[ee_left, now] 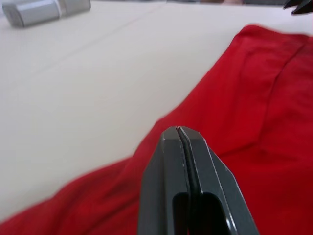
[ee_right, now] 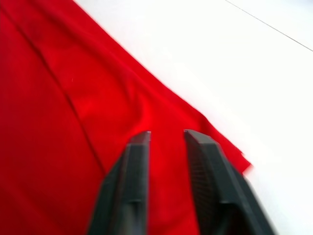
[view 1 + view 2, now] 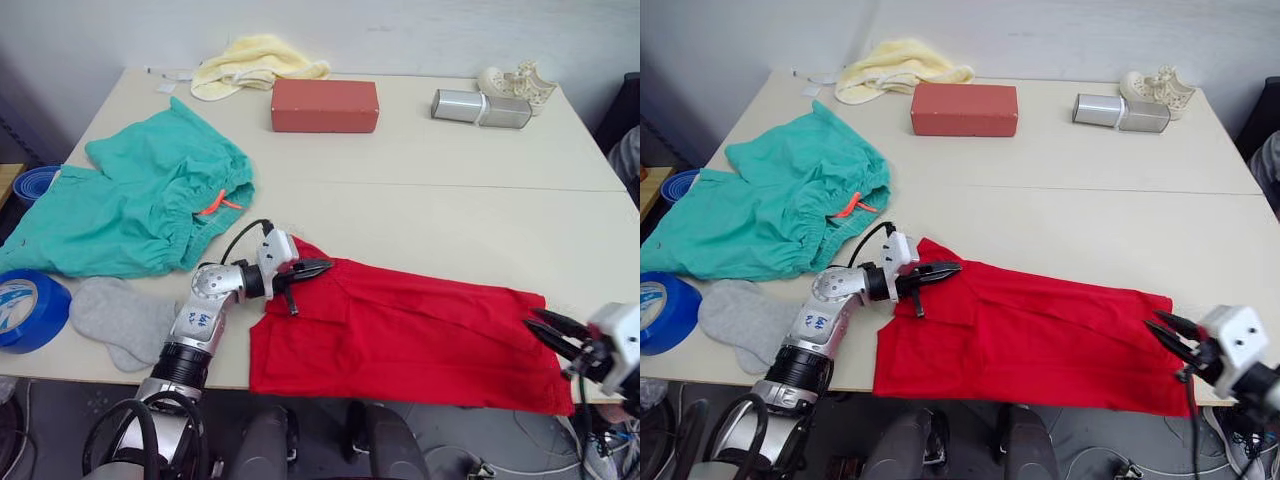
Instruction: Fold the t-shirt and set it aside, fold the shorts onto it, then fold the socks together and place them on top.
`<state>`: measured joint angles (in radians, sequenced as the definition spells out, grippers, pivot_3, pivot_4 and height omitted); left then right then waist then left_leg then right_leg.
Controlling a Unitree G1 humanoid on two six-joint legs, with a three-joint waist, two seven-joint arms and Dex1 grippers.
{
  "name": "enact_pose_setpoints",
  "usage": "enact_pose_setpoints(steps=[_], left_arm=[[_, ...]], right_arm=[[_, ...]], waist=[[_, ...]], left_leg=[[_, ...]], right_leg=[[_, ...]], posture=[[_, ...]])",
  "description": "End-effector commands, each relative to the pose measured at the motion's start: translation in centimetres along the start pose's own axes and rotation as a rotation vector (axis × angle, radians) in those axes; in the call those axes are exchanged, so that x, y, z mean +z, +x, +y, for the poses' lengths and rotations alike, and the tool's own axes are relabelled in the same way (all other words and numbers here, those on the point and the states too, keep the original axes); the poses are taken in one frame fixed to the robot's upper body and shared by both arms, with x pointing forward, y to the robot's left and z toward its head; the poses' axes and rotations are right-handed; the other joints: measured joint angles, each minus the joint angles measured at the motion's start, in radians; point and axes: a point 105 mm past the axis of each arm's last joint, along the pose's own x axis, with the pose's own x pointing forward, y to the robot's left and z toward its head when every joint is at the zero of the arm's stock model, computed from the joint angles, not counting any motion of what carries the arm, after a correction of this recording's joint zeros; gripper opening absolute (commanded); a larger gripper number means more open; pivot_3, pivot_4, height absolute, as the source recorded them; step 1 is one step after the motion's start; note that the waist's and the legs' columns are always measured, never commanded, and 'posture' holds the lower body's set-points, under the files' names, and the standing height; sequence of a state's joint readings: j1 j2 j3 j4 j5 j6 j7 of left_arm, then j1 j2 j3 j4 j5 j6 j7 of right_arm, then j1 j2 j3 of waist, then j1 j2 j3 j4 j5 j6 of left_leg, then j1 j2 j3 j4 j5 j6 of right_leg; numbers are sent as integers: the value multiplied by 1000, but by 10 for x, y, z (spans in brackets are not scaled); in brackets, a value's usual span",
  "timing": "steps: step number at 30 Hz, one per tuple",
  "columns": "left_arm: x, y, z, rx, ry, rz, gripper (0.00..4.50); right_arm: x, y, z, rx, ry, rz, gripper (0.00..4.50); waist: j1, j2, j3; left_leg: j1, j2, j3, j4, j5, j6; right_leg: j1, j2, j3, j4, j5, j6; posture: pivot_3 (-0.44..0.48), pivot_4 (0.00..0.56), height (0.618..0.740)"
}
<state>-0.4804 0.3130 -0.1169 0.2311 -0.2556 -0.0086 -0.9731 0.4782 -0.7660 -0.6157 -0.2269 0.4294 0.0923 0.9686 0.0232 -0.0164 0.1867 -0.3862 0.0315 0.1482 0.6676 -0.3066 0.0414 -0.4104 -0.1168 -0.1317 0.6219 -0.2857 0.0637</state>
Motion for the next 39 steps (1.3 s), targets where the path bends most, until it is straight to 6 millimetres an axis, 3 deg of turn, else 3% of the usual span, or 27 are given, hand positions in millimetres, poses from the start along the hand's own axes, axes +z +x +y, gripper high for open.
enact_pose_setpoints(steps=[1,2,13,20,24,29,39], left_arm=[[25,-2,-9,-70,43,-103,0],[25,-3,-12,-90,44,-96,0],[17,-1,-26,-158,33,-65,0],[11,0,-24,-155,26,-34,0],[4,0,-20,-133,25,7,0],[-16,-3,-9,-72,23,122,0],[-35,-9,0,-12,-15,246,0]], right_arm=[[1,-13,0,56,-43,47,2609],[-3,-12,2,77,-54,81,2888],[-24,6,1,87,-153,186,2888],[-31,11,2,122,-195,216,2888],[-29,15,0,105,-190,197,1978],[-27,15,-2,101,-189,190,168],[-22,5,-12,91,-237,205,41]], waist=[[1,0,0],[0,0,0],[2,0,0],[2,0,0],[2,0,0],[2,0,0],[2,0,0]], left_leg=[[0,0,0,0,0,0],[0,0,0,-1,0,0],[0,0,0,0,1,-1],[0,0,0,0,1,-2],[0,0,0,0,1,-2],[0,0,0,0,1,-2],[0,0,0,0,1,-1]], right_leg=[[0,0,0,0,0,0],[0,0,0,0,0,0],[0,0,0,0,0,0],[0,0,0,0,0,0],[0,0,0,0,0,0],[0,0,0,0,0,0],[0,0,0,0,0,0]], posture=[[0,150,740],[0,150,740],[0,150,740],[0,150,740],[0,150,740],[0,150,740],[0,150,740]])
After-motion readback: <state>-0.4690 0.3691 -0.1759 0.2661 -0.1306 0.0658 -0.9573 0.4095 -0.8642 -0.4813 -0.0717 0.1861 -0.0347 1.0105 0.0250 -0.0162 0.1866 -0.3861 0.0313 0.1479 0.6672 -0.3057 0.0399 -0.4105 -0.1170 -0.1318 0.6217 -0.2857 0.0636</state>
